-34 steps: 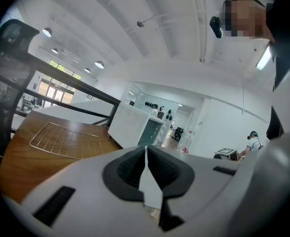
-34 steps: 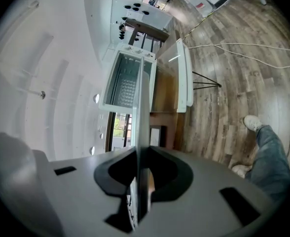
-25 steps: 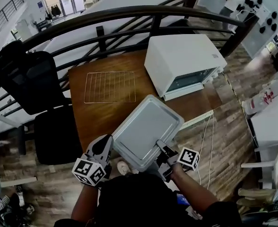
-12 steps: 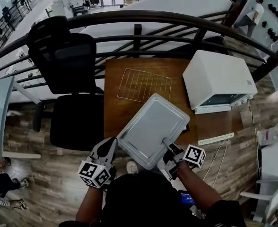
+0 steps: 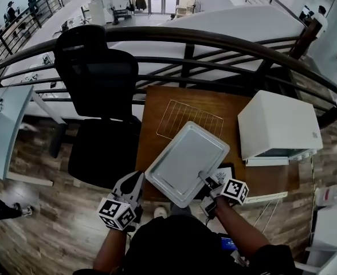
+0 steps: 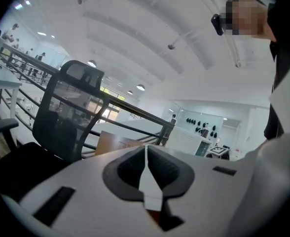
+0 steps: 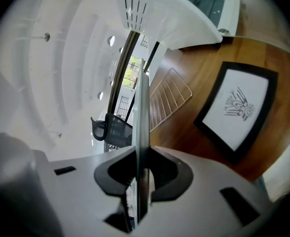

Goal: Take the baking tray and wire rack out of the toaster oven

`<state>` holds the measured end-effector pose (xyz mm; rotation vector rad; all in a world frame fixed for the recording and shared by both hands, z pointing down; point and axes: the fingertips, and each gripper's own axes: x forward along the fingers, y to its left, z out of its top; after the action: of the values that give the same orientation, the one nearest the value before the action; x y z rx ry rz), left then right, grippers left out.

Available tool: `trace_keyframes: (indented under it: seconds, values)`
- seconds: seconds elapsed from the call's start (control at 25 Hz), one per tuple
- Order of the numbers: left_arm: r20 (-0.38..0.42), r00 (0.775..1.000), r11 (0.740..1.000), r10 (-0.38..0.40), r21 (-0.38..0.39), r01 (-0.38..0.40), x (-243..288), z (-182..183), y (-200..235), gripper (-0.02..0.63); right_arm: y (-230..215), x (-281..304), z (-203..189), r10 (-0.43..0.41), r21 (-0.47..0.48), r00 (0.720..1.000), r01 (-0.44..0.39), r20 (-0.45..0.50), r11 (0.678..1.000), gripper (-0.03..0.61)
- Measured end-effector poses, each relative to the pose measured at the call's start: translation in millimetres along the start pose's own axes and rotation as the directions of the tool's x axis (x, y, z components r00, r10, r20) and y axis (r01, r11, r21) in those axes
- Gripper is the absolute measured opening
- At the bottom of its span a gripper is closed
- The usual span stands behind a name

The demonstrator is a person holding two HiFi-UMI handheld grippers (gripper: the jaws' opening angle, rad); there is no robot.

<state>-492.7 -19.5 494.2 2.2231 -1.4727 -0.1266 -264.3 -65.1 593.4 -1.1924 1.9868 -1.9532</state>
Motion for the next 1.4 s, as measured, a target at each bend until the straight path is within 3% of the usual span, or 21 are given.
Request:
trace_keyframes:
  seconds: [0.6,0.92,1.12,1.28,1.4]
  values:
    - [-0.015,0.988,0.988,0.153,-0.02,-0.154,25.0,18.7,38.9,0.025,0.9,89.0,44.3,-0.077,-0.069,0.987,0.068,-0.139,0.995,0.058]
    - [-0.057,0.987,0.987,0.152,-0.047,-0.155,46.1,13.3,61.2,0.025,-1.9,136.1,53.2,-0.118,-0.108,0.974,0.099,-0.191,0.989,0.058]
    - [-0.088,0.986,0.988,0.139,-0.058,-0.145,64.0,2.4,51.0,0.025,-9.0,143.3,65.8,-0.158,-0.144,0.968,0.131,-0.196,0.981,0.052]
    - [-0.113,0.987,0.991,0.119,-0.045,-0.124,71.0,-3.6,47.9,0.025,-13.7,150.0,76.5,-0.249,-0.256,0.959,0.209,-0.137,0.944,0.04]
    - [-0.12,0.986,0.991,0.114,-0.051,-0.121,71.3,-7.2,48.2,0.025,-17.4,153.0,86.3,-0.332,-0.386,0.941,0.284,-0.063,0.878,0.042]
